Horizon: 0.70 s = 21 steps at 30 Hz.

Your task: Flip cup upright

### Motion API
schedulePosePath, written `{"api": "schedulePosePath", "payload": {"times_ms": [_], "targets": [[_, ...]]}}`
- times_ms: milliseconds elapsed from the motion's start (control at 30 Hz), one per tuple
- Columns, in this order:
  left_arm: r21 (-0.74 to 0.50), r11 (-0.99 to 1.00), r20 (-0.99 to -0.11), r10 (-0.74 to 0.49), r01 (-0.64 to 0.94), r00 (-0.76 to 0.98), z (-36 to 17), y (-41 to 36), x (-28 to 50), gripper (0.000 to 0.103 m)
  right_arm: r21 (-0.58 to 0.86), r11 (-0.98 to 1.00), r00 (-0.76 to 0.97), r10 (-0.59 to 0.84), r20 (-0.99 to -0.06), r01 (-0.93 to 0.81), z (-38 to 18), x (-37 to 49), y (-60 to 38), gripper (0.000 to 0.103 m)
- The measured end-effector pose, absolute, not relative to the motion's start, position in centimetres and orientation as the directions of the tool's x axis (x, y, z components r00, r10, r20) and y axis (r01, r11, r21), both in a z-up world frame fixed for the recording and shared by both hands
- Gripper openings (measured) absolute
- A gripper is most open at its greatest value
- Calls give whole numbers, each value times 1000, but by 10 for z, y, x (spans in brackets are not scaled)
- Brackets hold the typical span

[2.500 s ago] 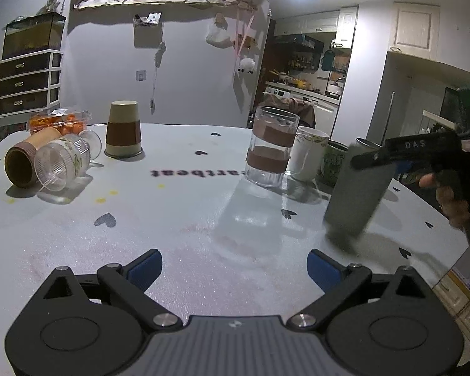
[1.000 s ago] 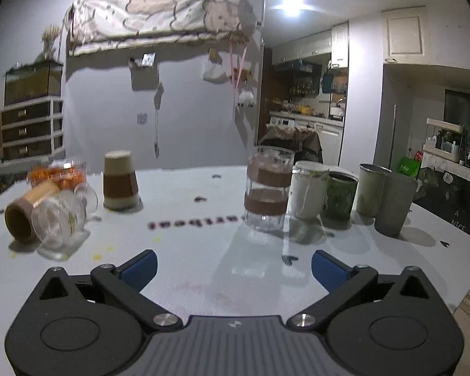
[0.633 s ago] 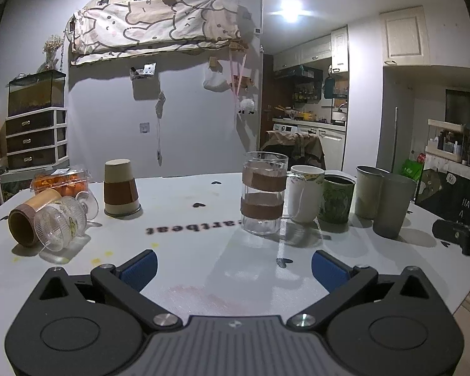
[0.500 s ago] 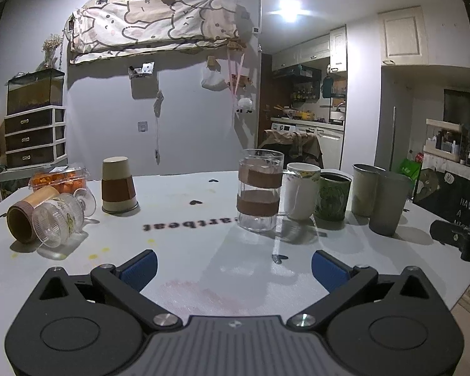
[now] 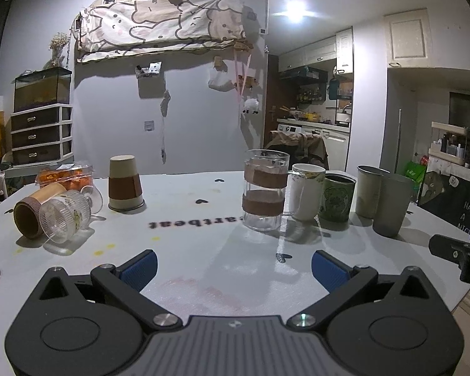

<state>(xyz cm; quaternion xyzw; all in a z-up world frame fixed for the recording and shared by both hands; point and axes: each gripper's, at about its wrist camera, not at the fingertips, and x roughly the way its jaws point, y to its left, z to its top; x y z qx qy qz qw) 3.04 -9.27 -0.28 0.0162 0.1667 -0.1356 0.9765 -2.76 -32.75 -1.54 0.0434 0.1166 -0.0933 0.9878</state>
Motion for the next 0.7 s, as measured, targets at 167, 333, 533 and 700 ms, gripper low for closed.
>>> {"api": "schedulePosePath", "payload": {"times_ms": [167, 333, 533, 700], "targets": [[-16, 964, -330, -255, 264, 909, -3, -91, 29, 103, 57, 981, 956, -169, -238, 188, -15, -28, -326, 95], [-15, 964, -329, -255, 265, 909, -3, -91, 29, 103, 57, 981, 957, -168, -238, 186, -15, -28, -325, 95], [-14, 964, -330, -254, 265, 909, -3, -91, 29, 103, 56, 981, 956, -167, -240, 186, -16, -28, -325, 95], [-11, 964, -328, -254, 265, 910, -3, -89, 28, 103, 57, 981, 956, -167, -240, 185, -16, -28, -325, 95]]}}
